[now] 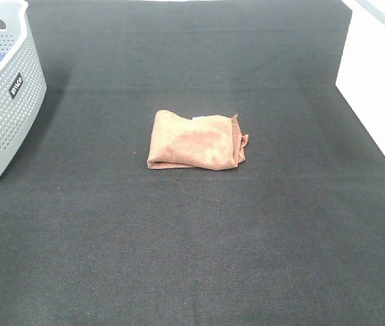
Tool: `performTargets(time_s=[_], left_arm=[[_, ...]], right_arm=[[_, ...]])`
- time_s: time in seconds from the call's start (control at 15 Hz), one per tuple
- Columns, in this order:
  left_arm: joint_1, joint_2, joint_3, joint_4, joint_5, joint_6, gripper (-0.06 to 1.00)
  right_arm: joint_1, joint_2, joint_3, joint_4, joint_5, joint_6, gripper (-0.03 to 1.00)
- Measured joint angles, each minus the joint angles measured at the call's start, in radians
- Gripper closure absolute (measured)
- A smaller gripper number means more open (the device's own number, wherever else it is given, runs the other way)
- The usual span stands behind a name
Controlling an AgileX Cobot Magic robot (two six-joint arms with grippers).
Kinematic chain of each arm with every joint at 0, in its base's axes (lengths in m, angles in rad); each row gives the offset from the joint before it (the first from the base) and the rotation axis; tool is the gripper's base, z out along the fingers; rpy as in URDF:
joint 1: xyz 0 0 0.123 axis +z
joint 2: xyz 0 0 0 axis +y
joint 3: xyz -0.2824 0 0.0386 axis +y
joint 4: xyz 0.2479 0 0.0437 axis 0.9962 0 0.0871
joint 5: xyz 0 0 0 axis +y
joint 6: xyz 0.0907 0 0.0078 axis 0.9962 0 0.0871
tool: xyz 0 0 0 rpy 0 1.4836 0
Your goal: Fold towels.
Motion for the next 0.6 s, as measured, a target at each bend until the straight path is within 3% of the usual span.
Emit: performTargets(time_s=[0.33,0.6], left_arm=[[0.0,-0.047,0.0,0.0,0.0,0.0,0.21],[0.0,-0.047,0.0,0.0,0.0,0.0,0.21]], right_arm=[[0.0,-0.1,0.001,0.005,0.001,0.0,0.21],[-0.09,-0.101,0.001,0.016,0.001,0.0,0.21]])
